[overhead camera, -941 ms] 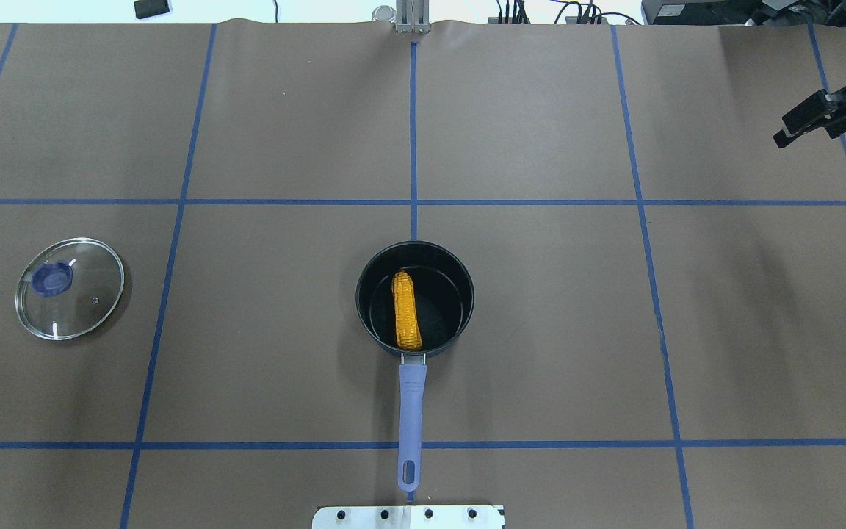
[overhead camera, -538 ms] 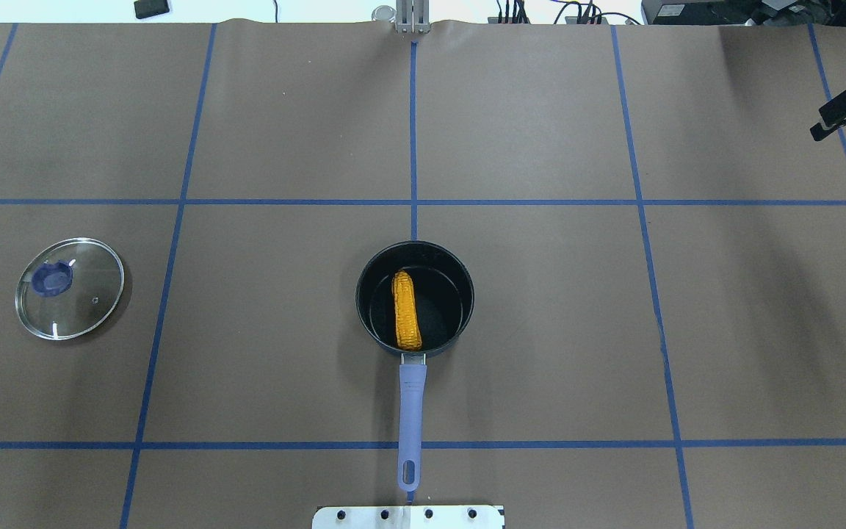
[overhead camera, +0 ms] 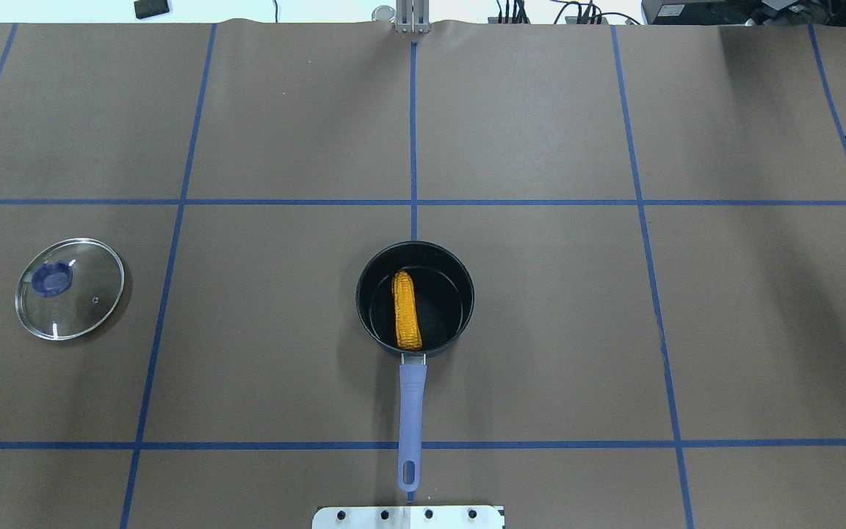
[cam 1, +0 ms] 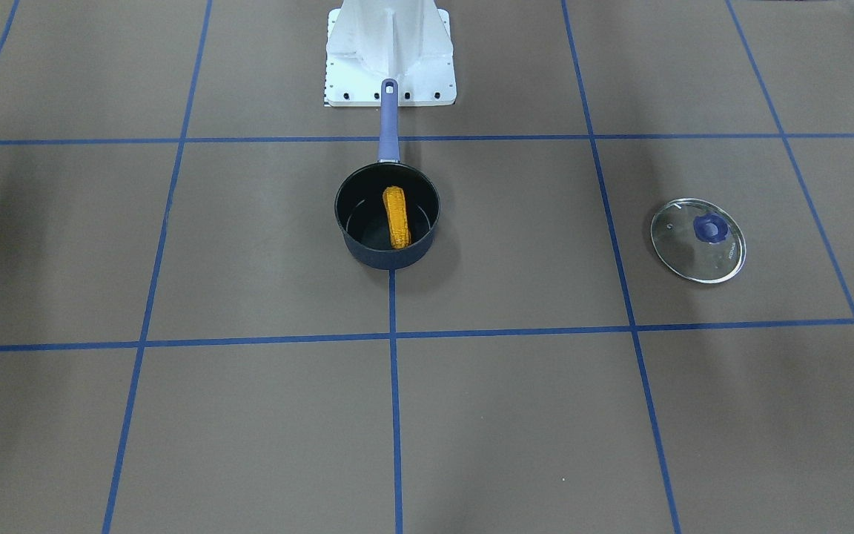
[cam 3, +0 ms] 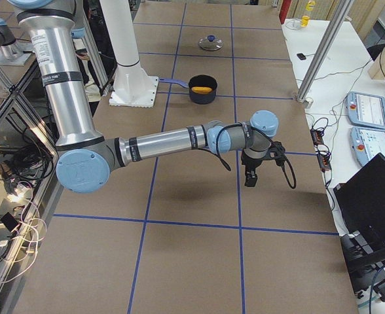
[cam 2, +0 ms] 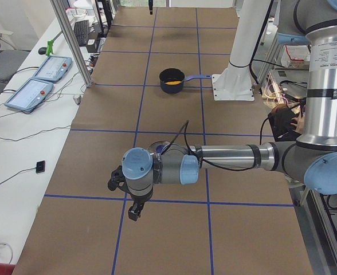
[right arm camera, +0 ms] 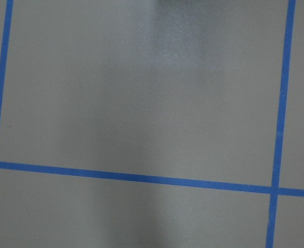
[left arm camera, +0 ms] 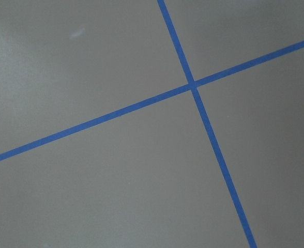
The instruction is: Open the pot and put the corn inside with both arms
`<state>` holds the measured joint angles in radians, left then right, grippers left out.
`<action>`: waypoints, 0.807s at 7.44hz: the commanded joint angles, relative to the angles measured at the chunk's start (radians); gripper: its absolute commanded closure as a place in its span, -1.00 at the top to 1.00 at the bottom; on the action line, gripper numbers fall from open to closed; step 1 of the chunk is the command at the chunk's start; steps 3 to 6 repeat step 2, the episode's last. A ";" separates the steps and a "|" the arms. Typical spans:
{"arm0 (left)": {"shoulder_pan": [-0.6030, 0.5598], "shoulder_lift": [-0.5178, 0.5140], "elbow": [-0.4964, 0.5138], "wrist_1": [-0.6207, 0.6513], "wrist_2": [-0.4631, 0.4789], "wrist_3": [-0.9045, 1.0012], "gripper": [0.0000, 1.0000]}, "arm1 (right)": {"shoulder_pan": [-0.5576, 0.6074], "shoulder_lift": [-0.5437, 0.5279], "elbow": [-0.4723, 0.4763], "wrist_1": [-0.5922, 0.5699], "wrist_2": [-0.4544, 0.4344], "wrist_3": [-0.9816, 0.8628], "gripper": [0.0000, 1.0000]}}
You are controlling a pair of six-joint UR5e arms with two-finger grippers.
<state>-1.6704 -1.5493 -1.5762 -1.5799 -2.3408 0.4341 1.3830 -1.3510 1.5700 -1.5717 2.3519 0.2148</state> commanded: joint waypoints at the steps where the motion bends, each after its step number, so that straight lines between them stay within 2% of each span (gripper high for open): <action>1: 0.000 -0.002 -0.001 0.000 0.000 -0.002 0.96 | 0.001 0.000 -0.002 0.002 -0.005 0.000 1.00; 6: -0.002 0.000 -0.007 0.000 -0.002 0.000 0.96 | -0.001 0.000 -0.002 0.004 -0.006 0.000 1.00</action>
